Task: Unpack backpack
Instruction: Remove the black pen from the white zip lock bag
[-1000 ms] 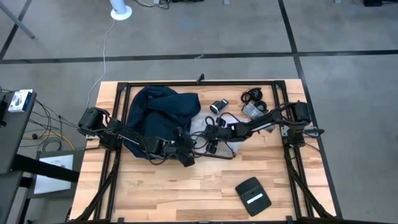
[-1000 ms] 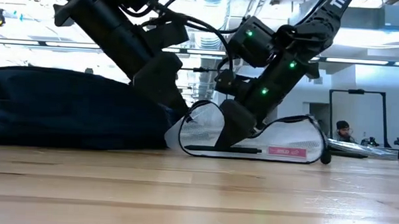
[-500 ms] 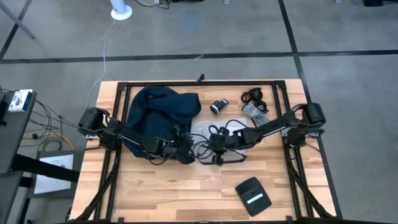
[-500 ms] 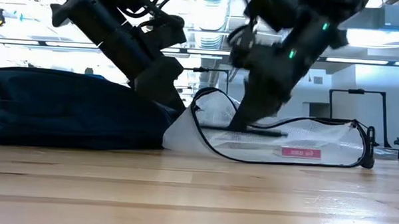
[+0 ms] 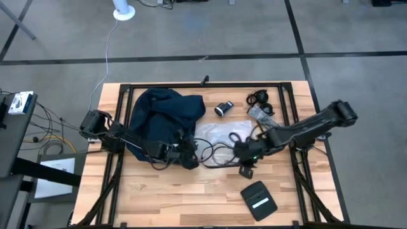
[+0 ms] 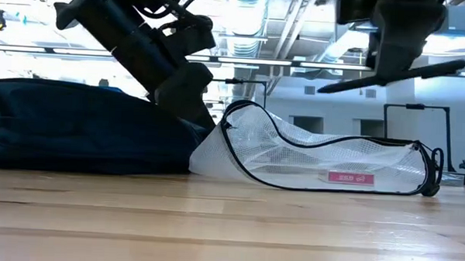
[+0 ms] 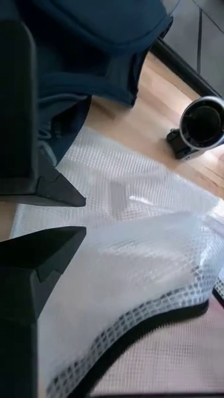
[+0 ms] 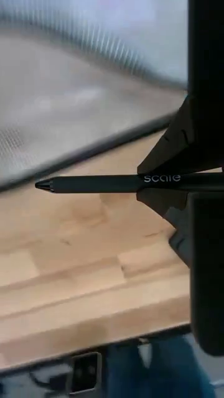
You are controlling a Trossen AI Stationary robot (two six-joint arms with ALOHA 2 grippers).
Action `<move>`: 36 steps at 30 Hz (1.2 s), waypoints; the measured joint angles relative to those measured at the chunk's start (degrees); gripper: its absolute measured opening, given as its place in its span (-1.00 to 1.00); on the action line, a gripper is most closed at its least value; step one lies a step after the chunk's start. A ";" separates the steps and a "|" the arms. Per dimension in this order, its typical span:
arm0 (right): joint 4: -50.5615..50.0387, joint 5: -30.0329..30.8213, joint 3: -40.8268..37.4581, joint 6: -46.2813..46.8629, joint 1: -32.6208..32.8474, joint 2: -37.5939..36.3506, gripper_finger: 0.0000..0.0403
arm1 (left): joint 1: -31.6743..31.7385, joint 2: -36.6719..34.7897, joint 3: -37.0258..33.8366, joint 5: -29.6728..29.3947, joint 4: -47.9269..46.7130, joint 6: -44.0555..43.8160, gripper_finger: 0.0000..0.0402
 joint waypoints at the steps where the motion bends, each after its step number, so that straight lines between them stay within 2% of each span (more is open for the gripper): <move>1: -2.30 1.93 -0.01 0.79 -0.47 -1.64 -0.96 | -0.32 0.00 -0.02 0.00 0.01 -0.39 -0.74; 6: -12.06 10.66 -0.66 2.05 -7.06 -6.79 -0.94 | -2.03 0.00 0.00 -0.04 0.08 -1.32 -0.74; 9: -12.24 11.82 -3.23 -1.55 -15.02 -7.42 -0.94 | -2.85 0.00 -0.01 -0.49 0.07 -3.05 -0.74; 12: -9.49 12.73 -6.53 -7.23 -23.49 -7.20 -0.94 | -3.73 0.00 -0.01 -0.93 0.14 -5.11 -0.74; 16: -0.28 12.28 -11.96 -13.76 -34.29 -7.15 -0.94 | -5.36 0.00 0.00 -1.18 0.19 -6.95 -0.74; 21: 7.01 10.49 -16.07 -17.42 -44.12 -7.16 -0.94 | -6.90 0.00 -0.01 -1.16 0.28 -7.74 -0.74; 27: 7.79 10.07 -17.78 -17.80 -50.29 -7.17 -0.91 | -7.48 0.00 -0.01 -1.14 0.75 -9.43 -0.74; 32: 7.61 9.86 -18.94 -17.76 -52.01 -7.17 -0.72 | -7.91 0.00 -0.02 -1.09 2.02 -9.41 -0.74; 36: 7.67 6.87 -19.68 -16.92 -52.12 -7.17 -0.58 | -7.91 0.00 0.00 -1.07 2.36 -9.05 -0.74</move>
